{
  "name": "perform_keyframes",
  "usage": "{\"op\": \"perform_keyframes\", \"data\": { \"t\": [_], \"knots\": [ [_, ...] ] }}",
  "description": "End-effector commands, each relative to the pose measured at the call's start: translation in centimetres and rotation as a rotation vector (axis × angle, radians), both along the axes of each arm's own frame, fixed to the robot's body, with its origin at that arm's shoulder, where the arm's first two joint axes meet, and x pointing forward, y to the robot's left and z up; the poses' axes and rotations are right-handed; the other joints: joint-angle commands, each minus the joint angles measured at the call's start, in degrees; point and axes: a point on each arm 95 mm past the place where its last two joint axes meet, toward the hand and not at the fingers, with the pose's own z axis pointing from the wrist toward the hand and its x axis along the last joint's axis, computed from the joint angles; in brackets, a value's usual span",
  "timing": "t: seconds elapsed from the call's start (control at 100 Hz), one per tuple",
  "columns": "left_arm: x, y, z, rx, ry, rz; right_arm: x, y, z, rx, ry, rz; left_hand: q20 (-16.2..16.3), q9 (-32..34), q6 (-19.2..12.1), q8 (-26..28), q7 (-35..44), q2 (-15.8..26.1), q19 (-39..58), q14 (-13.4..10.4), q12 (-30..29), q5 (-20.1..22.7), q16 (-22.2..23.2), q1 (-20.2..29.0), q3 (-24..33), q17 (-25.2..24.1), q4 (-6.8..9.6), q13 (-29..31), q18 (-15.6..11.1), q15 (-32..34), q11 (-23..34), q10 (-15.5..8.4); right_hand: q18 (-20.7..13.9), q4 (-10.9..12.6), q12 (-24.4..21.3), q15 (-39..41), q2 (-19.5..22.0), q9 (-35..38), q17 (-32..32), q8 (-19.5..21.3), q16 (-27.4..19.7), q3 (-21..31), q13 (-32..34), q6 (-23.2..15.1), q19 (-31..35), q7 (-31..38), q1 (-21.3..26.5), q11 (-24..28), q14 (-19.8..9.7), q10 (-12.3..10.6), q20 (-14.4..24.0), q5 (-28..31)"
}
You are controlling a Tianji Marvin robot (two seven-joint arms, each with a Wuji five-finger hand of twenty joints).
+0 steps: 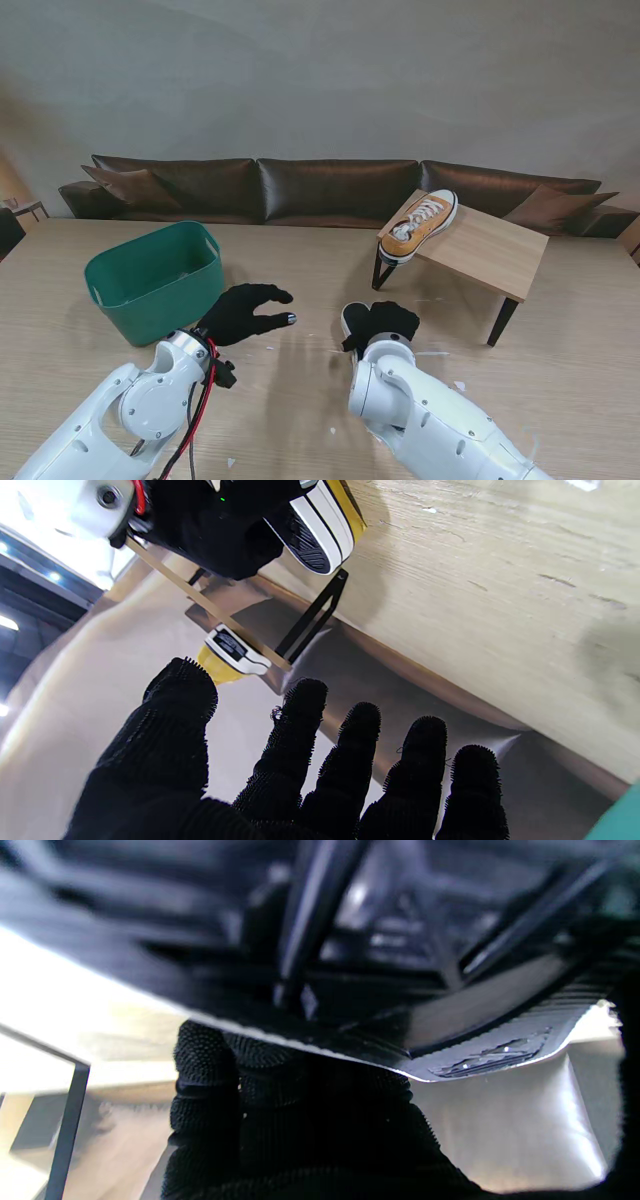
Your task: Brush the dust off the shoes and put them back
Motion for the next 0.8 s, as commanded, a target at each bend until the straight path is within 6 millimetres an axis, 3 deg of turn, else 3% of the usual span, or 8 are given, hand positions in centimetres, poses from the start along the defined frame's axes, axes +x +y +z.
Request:
{"op": "perform_keyframes", "data": {
  "t": [0.0, 0.07, 0.33, 0.58, 0.79],
  "knots": [
    [-0.1, 0.0, -1.0, -0.009, 0.044, 0.016, -1.1, 0.4, -1.0, 0.023, 0.039, 0.016, 1.5, 1.1, 0.7, 0.4, 0.1, 2.5, 0.0, 1.4, 0.9, 1.1, 1.3, 1.6, -0.9, 0.3, 2.83, -1.5, 0.9, 0.3, 0.2, 0.9, -0.3, 3.8, 1.3, 1.2, 3.5, 3.4, -2.5, 4.9, 0.8, 33.8, 2.1, -15.1, 2.9, 12.9, 10.3, 2.7, -1.8, -6.2, -0.2, 8.8],
    [0.0, 0.1, -1.5, -0.037, 0.073, 0.04, -1.4, 0.5, -0.8, 0.07, 0.02, 0.02, 3.0, 1.4, 1.2, 0.3, -0.1, 2.2, 0.9, 2.0, 1.4, 0.9, 2.2, 1.8, -0.4, 0.4, 2.79, -1.1, 1.2, 1.0, 0.4, 1.7, -0.2, 3.9, 1.5, 1.1, 3.8, 3.4, -2.3, 5.1, 0.8, 34.0, 2.2, -15.1, 2.7, 12.8, 10.3, 2.7, -1.7, -6.1, -0.2, 8.8],
    [0.5, -0.4, -2.7, -0.104, 0.144, 0.081, -2.7, 0.7, 0.3, 0.21, -0.061, 0.041, 14.7, 3.3, 2.0, 0.2, -0.5, 1.8, 6.1, 4.1, 5.6, 0.4, 8.9, 1.0, 0.6, 3.3, 2.45, 1.3, 2.0, 6.3, 1.7, 3.5, 0.0, 3.6, 2.1, 1.1, 3.6, 3.3, -1.4, 6.0, 0.8, 34.2, 2.7, -15.0, 2.2, 12.9, 10.6, 2.6, -1.5, -5.9, -0.5, 8.8],
    [0.7, -1.4, -3.6, -0.168, 0.206, 0.103, -3.2, 0.9, 1.1, 0.313, -0.136, 0.049, 21.5, 4.2, 2.2, 0.3, -0.3, 1.7, 8.0, 5.4, 7.3, 0.7, 11.9, 0.5, 0.1, 4.8, 2.41, 2.2, 2.6, 9.5, 2.3, 4.7, 0.1, 3.3, 2.2, 0.9, 3.2, 3.7, -0.7, 6.5, 0.8, 34.6, 3.4, -14.9, 1.7, 12.9, 10.7, 2.4, -1.5, -5.8, -0.7, 9.0],
    [1.0, -2.1, -4.1, -0.275, 0.284, 0.143, -3.3, 1.0, 1.4, 0.397, -0.195, 0.055, 31.9, 5.8, 3.0, 0.1, -0.4, 1.2, 13.2, 7.2, 12.5, 1.1, 17.2, -0.9, -1.7, 4.8, 2.4, 2.7, 3.1, 15.3, 3.9, 6.3, 0.0, 3.2, 2.3, 0.8, 3.4, 3.6, -0.2, 6.6, 0.8, 34.7, 3.6, -14.8, 1.3, 12.9, 10.7, 2.4, -1.4, -5.7, -0.9, 9.0]
  ]
}}
